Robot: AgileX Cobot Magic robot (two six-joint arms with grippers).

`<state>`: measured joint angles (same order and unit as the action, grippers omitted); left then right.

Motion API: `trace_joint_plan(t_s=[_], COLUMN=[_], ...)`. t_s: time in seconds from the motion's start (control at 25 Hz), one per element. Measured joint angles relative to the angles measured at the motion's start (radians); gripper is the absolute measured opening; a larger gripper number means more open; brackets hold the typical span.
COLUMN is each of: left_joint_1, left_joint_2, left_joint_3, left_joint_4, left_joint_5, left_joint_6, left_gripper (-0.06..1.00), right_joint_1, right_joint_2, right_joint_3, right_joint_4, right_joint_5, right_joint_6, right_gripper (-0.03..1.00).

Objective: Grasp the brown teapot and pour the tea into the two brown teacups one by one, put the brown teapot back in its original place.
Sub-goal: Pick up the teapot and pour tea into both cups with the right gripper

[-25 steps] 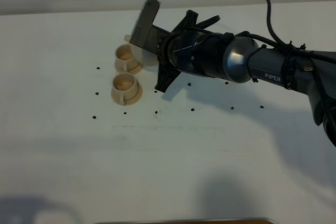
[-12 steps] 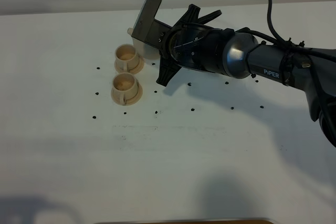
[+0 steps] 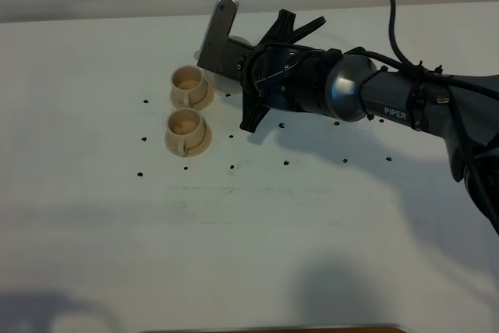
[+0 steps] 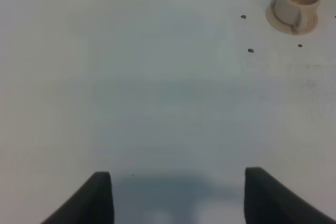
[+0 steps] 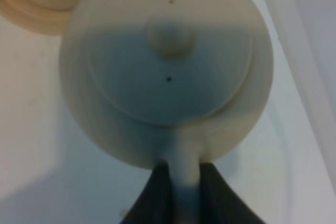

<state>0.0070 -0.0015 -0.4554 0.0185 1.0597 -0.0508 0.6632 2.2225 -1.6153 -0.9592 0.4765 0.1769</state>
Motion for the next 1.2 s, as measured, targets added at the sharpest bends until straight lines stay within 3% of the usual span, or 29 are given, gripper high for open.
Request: trace_joint_plan(t_s=[1.2], left_joint_1=[0.0], left_joint_2=[0.0], left_joint_3=[0.0], left_joint_4=[0.0], left_joint_5=[-0.001], left_joint_6=[0.0], left_gripper=[0.6], right_joint_1=[0.023], right_joint_2=[0.015], right_joint_3=[0.0], right_joint_4=[-0.171], right_joint_5=[0.015], right_joint_6=[-0.015], right_gripper=[0.09])
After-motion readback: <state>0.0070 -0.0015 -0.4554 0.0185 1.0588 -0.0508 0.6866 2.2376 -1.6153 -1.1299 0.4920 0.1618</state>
